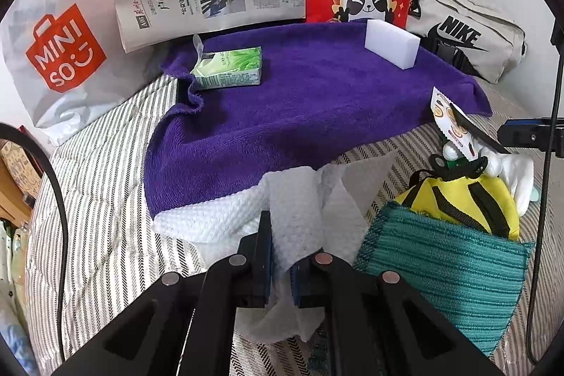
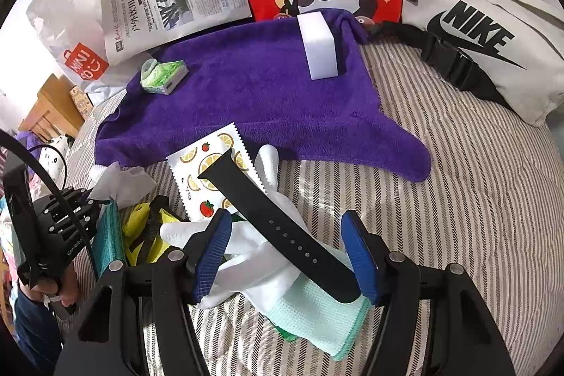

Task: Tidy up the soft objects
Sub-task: 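Close the right tool on the black watch strap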

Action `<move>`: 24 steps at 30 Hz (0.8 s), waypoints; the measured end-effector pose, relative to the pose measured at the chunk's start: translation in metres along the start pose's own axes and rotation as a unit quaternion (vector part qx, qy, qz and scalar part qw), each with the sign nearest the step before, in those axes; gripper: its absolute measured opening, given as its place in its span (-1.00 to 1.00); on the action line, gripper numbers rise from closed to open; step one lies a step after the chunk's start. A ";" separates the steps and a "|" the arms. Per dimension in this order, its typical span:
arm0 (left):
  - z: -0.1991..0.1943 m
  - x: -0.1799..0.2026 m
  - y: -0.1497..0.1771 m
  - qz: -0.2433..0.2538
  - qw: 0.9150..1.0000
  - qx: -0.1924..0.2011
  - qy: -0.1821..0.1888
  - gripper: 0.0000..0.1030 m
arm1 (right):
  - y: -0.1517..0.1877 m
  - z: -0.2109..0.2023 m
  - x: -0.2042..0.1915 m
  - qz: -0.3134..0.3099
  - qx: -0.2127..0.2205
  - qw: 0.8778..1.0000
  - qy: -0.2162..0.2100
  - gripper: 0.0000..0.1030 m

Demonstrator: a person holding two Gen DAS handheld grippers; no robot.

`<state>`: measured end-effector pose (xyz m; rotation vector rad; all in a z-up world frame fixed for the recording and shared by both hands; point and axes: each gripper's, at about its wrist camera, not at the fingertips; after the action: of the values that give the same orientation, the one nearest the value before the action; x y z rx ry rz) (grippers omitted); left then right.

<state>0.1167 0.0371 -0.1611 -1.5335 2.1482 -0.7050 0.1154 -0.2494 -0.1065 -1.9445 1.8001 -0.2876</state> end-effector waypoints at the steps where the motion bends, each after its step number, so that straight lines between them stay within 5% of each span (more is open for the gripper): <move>1: 0.000 0.000 0.000 -0.001 1.000 0.000 0.001 -0.83 | 0.000 0.001 -0.001 -0.004 -0.001 1.000 -0.001 0.24; 11: 0.000 -0.008 0.000 -0.014 1.000 -0.001 0.016 -0.83 | 0.001 0.027 -0.014 -0.058 -0.014 0.998 0.014 0.20; 13: 0.000 -0.008 0.000 -0.015 1.000 -0.001 0.018 -0.83 | 0.001 0.034 -0.019 -0.082 -0.014 0.996 0.016 -0.07; 14: 0.000 -0.008 0.000 -0.016 1.000 -0.001 0.019 -0.83 | 0.002 0.036 -0.020 -0.087 -0.017 0.996 0.015 -0.36; 17: -0.001 -0.008 0.000 -0.017 1.000 -0.001 0.021 -0.83 | 0.001 0.031 -0.022 -0.096 -0.012 0.995 0.009 -0.66; 24: -0.001 -0.010 0.001 -0.024 0.999 -0.001 0.029 -0.83 | -0.004 0.010 -0.018 -0.080 0.002 0.997 0.005 -0.73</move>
<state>0.1188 0.0472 -0.1601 -1.5886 2.1614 -0.7721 0.1215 -0.2301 -0.1109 -2.0916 1.6506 -0.3545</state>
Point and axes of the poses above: each gripper's, at about its wrist camera, not at the fingertips, and z roughly the way its jaws point, x to its right, y to its underside, and after that the axes turned 1 degree about -z, right-handed
